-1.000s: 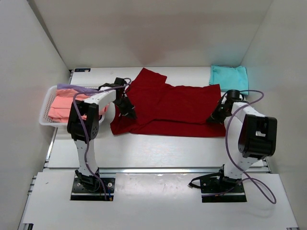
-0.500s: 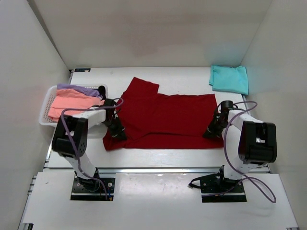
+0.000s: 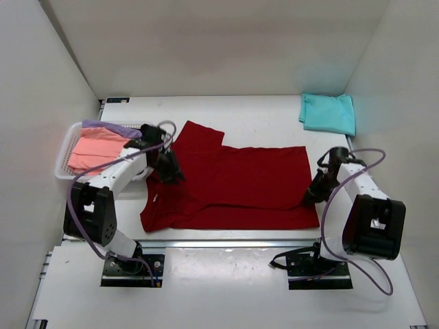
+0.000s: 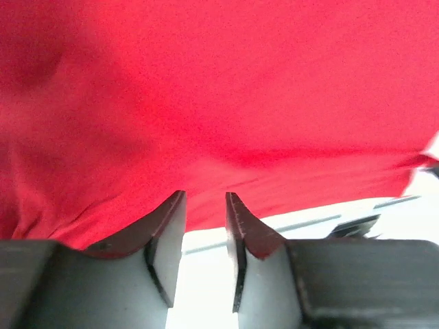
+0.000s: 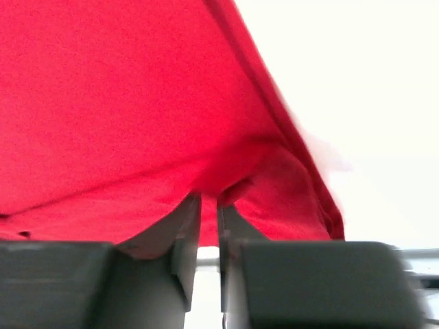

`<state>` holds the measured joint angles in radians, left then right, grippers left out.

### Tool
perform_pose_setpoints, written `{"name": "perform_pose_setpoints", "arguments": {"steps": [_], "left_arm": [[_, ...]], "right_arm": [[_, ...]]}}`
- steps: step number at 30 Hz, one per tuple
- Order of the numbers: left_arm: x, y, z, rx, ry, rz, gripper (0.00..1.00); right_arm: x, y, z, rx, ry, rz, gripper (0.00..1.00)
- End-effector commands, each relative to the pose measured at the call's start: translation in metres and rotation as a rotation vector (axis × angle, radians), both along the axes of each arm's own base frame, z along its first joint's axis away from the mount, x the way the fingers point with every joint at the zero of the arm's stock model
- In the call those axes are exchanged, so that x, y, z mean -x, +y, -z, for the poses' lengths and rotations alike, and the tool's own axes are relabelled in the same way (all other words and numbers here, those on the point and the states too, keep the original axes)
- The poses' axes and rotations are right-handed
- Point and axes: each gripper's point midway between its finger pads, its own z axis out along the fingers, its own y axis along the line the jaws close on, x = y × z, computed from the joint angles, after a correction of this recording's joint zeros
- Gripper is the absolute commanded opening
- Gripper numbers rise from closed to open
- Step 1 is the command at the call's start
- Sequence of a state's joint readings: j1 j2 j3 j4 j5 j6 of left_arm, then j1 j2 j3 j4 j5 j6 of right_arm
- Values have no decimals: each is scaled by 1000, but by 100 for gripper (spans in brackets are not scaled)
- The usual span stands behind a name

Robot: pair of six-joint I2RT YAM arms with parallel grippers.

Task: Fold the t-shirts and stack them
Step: Fold the flattened tshirt in 1/3 of the way, then grap the side of the flattened tshirt furthest away from the robot with both arms

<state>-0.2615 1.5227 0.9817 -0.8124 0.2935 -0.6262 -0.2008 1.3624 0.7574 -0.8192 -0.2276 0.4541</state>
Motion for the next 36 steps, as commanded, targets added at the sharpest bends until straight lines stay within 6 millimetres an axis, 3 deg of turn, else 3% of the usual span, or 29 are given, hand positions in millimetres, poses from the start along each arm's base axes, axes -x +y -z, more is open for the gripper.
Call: {"name": "perform_pose_setpoints", "arguments": {"steps": [1,2,5,6,8,11,13,15,16,17,18,20,21,23,24,26,28,29,31,36], "left_arm": [[-66,-20,-65,92,-218,-26,41],[-80,-20,-72,103,-234,-53,41],[-110,-18,-79,107,-262,-97,41],[-115,-19,-77,106,-258,-96,41],[-132,-12,-69,94,-257,-135,41],[-153,-17,-58,65,-263,-123,44],[-179,-16,-62,26,-312,-122,45],[-199,-18,-49,-26,-318,-104,46],[-214,-18,-61,-37,-363,-110,48],[-228,-17,-58,-56,-376,-115,53],[-237,-13,-46,-89,-362,-119,55],[-264,-11,-54,-130,-410,-134,59],[-268,-7,-39,-158,-377,-135,59],[-293,-1,-41,-201,-409,-150,62],[-294,2,-25,-234,-380,-135,63],[-308,12,-22,-293,-399,-140,65],[-307,17,1,-352,-353,-110,66],[-310,17,1,-355,-358,-109,66],[-305,25,28,-372,-288,-106,68],[-306,7,51,-319,-248,-86,70]], "right_arm": [[-47,-7,-34,57,-119,-74,14],[-57,-8,-42,74,-147,-82,15],[-62,-7,-40,70,-126,-102,14],[-61,-6,-34,58,-114,-101,9],[-59,-7,-26,53,-97,-108,9],[-75,-8,-24,43,-148,-108,11],[-99,-11,-36,46,-227,-117,13],[-116,-16,-45,55,-263,-114,17],[-127,-20,-51,67,-282,-115,19],[-128,-21,-45,64,-261,-121,23],[-141,-23,-56,71,-295,-119,26],[-158,-23,-62,62,-323,-131,32],[-162,-25,-63,60,-323,-120,33],[-177,-25,-66,44,-346,-121,36],[-179,-24,-66,42,-343,-115,36],[-188,-26,-62,35,-335,-118,38],[-196,-30,-64,38,-336,-113,39],[-198,-33,-63,40,-328,-108,39],[-206,-35,-64,45,-337,-107,41],[-216,-43,-49,39,-306,-79,42]]}}
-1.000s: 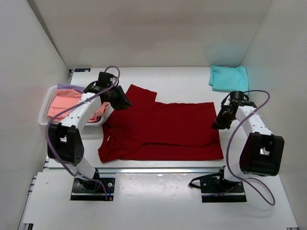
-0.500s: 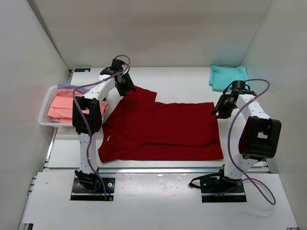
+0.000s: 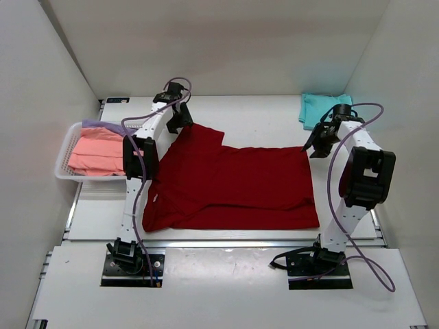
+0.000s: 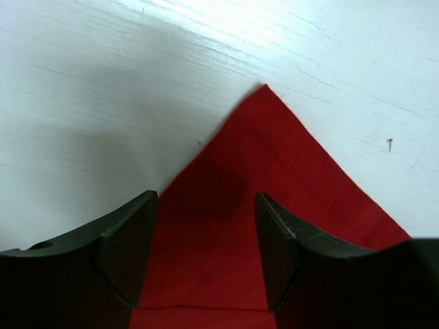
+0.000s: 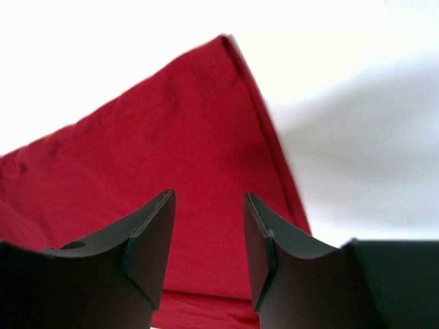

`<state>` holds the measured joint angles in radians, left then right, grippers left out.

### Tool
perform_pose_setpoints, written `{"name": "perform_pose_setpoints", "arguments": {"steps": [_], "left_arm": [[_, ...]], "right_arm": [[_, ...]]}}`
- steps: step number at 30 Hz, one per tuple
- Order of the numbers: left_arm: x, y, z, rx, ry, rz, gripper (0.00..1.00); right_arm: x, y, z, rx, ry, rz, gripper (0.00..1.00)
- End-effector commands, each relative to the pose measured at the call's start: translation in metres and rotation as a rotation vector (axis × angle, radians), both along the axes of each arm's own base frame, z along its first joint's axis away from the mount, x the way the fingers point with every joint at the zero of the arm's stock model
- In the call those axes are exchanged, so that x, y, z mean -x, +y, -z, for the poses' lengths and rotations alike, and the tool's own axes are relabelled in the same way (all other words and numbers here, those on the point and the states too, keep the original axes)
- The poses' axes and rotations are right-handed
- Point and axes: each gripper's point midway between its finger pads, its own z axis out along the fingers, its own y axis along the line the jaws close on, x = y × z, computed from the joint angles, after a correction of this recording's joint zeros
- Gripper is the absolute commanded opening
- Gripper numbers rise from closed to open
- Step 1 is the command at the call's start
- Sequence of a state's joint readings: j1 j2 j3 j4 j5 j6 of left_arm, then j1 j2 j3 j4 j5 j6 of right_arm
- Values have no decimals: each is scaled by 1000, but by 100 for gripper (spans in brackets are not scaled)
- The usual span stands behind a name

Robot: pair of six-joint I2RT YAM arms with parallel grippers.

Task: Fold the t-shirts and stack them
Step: Grap the side of the flattened tshirt furthest away from the robot with both arms

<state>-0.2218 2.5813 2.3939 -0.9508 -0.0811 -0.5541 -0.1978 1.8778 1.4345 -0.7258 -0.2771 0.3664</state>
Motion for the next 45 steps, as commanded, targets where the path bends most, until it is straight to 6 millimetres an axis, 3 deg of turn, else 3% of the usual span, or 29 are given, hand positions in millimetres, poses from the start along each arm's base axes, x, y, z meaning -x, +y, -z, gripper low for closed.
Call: {"name": "perform_pose_setpoints", "arguments": {"steps": [1,2,5,9,10,12,16,17,21,23,24,25,26,27,32,34,35,37,38,39,41,42,43,44,45], "left_arm": [[12,-3,19,-3,76,14,69],[16,-7,23,5,95,22,67],[21,-12,32,26,132,41,45],[26,-13,31,27,147,58,0],[26,-12,30,33,148,56,0],[25,-7,28,30,145,50,0],[16,-3,12,57,112,39,0],[12,-4,3,74,90,26,0],[-3,-7,-30,137,5,-6,0],[-6,-1,-36,167,-7,-21,0],[-10,-2,-46,179,-33,-28,0],[-7,-1,-45,182,-22,-24,0],[-8,-1,-50,188,-31,-24,0],[-10,1,-54,194,-41,-32,0],[-13,2,-91,229,-103,-23,0],[-11,5,-120,232,-154,-15,0],[-8,5,-120,238,-149,-13,0],[2,8,-144,235,-183,10,0],[11,9,-132,231,-147,16,0],[21,8,-141,229,-156,34,0],[38,9,-155,224,-162,68,0],[46,8,-148,231,-134,77,0],[54,8,-159,228,-144,93,0],[65,9,-151,231,-108,91,0],[79,12,-149,238,-86,90,0]], "right_arm": [[-16,-10,-4,3,-22,18,42],[-17,-14,-2,11,-16,32,42],[-27,-18,3,25,-9,46,43],[-45,-27,8,73,2,62,51],[-47,-28,16,93,27,61,53],[-62,-30,12,100,7,68,54],[-71,-19,31,69,61,51,55],[-67,-14,43,63,108,37,55],[-68,4,48,81,160,-21,55],[-65,13,54,77,189,-49,53],[-66,16,52,78,184,-54,51],[-67,17,52,77,182,-73,34],[-68,21,52,64,183,-81,7],[-70,18,50,66,180,-79,0],[-97,-1,18,141,74,-75,0],[-103,-11,8,166,45,-68,0],[-106,-8,-5,166,13,-82,0],[-106,-19,-16,174,-16,-75,0],[-103,-18,-20,171,-19,-80,1],[-101,-19,-27,179,-33,-76,0],[-86,-15,-23,179,-8,-94,0],[-76,-16,-27,184,-10,-94,0],[-71,-14,-37,186,-29,-96,0],[-62,-13,-28,190,-14,-101,0],[-51,-11,-33,185,-27,-98,0]]}}
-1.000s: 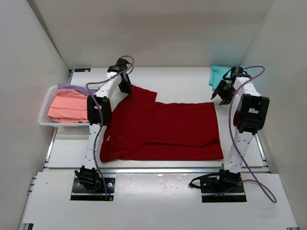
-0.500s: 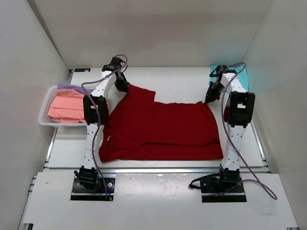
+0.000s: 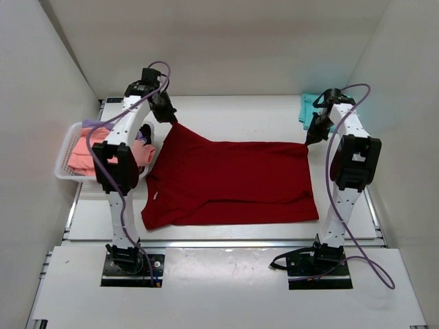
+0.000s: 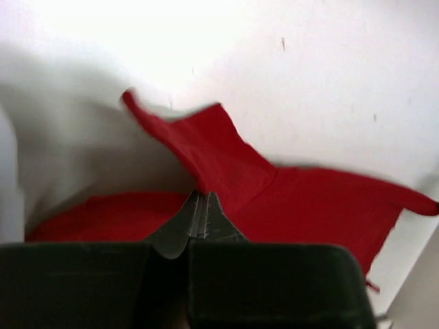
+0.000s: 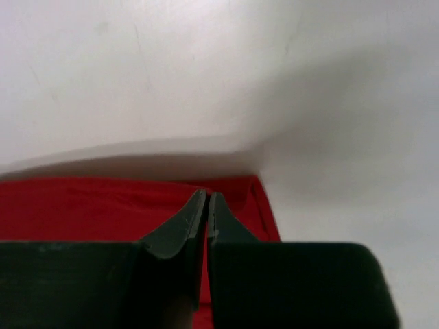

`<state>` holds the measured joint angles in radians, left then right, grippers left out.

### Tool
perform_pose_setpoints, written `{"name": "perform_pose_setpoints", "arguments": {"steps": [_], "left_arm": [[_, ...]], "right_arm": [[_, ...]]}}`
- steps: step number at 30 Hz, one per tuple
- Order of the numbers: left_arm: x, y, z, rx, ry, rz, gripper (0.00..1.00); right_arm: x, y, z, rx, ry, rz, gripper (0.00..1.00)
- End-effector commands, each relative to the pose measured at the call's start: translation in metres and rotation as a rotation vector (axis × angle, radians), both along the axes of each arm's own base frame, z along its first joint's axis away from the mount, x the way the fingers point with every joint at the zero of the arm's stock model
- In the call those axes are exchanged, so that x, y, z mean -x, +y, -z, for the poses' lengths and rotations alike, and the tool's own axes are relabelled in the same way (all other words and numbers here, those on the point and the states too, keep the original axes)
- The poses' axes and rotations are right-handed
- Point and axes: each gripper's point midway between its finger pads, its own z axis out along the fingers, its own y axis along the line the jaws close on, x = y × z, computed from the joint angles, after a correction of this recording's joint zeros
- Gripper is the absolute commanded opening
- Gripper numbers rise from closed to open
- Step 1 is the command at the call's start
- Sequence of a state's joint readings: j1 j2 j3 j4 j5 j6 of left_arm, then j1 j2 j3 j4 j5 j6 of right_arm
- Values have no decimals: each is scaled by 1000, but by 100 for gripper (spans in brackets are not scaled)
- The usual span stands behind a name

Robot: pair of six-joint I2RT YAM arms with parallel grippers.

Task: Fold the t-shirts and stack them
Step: Grap the side of the flattened tshirt furthest away from the robot with both arms, then fold the other side of the tshirt into a rectangle

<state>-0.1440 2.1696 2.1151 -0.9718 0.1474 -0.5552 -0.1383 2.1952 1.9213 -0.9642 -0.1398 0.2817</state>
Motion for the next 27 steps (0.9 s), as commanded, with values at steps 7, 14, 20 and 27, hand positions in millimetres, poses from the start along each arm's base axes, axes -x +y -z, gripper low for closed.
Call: {"name": "perform_pose_setpoints", "arguments": {"steps": [7,14,20,27], "left_arm": [[119,7,-8,10,94,79,0],[193,22,15,-18,163,79,0],[227,31,39,-64,203,79,0],[258,41,64,-73,258,46,0]], "right_arm": [[73,1,-35,-14,-135,-6,0],[106,-10,-23,-24,-130,33,0],[125,-10,-2,-28,-117,40,0],[156,-9,18,-12,-69,52,0]]}}
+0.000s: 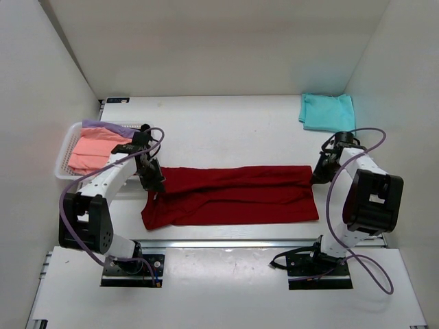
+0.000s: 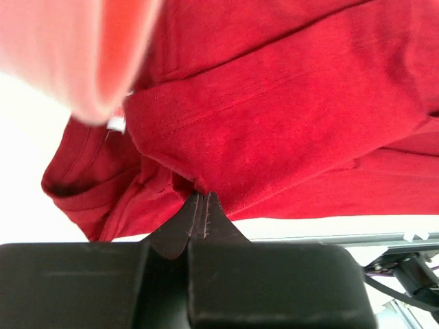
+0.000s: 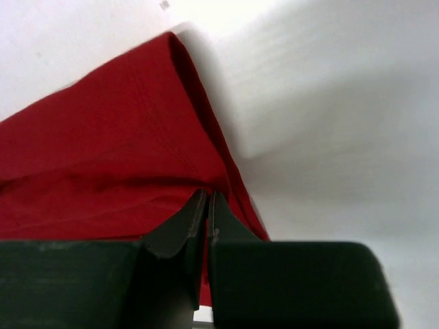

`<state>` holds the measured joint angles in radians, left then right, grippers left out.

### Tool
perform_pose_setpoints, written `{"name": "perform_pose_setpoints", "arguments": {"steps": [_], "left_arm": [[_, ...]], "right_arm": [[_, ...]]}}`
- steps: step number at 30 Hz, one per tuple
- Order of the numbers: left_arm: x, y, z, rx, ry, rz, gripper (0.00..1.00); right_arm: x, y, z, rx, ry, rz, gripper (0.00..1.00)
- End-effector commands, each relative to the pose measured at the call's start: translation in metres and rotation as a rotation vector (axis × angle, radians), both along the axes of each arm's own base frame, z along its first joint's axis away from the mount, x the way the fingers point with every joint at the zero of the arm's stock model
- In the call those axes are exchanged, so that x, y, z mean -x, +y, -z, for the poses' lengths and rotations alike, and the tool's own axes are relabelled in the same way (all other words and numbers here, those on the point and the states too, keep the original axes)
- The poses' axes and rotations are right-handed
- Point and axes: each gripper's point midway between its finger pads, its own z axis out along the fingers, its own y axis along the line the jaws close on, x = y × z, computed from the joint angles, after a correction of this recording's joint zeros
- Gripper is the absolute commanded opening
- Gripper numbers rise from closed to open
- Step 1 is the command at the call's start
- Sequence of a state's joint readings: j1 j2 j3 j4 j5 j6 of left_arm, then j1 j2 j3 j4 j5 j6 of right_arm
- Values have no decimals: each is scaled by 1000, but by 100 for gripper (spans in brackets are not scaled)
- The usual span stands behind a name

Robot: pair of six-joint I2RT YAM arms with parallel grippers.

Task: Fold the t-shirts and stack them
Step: Fold the other side of the tshirt into a rectangle, then rotate the tshirt 90 degrees

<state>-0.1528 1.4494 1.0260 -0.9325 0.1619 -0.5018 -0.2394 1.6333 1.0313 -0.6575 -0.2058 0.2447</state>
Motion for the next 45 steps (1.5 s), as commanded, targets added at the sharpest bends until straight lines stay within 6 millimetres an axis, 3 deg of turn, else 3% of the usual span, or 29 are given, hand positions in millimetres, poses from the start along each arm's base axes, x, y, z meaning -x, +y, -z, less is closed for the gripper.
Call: {"name": "perform_pose_setpoints", "arguments": {"steps": [1,6,9,14,17,19,26,29,32,36,37,38,41,43,44,45], "left_arm": [[3,7,-4,-20,-54,-17,0],[13,15,-5,-57,-50,-27,1],[13,16,-10,-62,-70,-35,28],[12,13,-21,-60,-99,-30,35],[15,14,-24,-58,-110,-28,39],[21,8,-20,-32,-101,-23,38],[45,-17,0,71,-78,-39,37],[64,-21,28,75,-27,-68,37],[62,-31,46,57,-28,-85,36],[32,-45,62,-2,-29,-89,33],[30,-48,73,-32,6,-74,33],[13,-57,68,-33,-31,-61,33],[-23,-72,80,-58,-19,-61,32],[-62,-87,66,-39,-70,-63,31],[-67,-84,77,-62,-41,-63,32],[-85,-93,66,-50,-72,-59,32]], "right_arm": [[1,-13,-12,52,-76,22,0],[23,-32,-8,125,-24,109,1],[23,-42,-23,171,-47,152,27],[23,-23,-40,174,-94,101,32],[28,-15,-46,161,-127,92,23],[34,-8,-50,150,-153,70,0],[38,43,-40,14,-227,-117,0],[26,60,-33,-36,-253,-174,0],[11,62,-21,-42,-224,-176,0],[-16,55,-9,-27,-187,-133,0],[-15,51,0,-29,-144,-113,0],[-19,49,0,-28,-132,-95,0],[-6,43,20,-42,7,-33,0],[12,46,27,-28,83,-24,0],[18,52,31,-15,100,-30,0],[29,56,32,-4,121,-25,0]]}}
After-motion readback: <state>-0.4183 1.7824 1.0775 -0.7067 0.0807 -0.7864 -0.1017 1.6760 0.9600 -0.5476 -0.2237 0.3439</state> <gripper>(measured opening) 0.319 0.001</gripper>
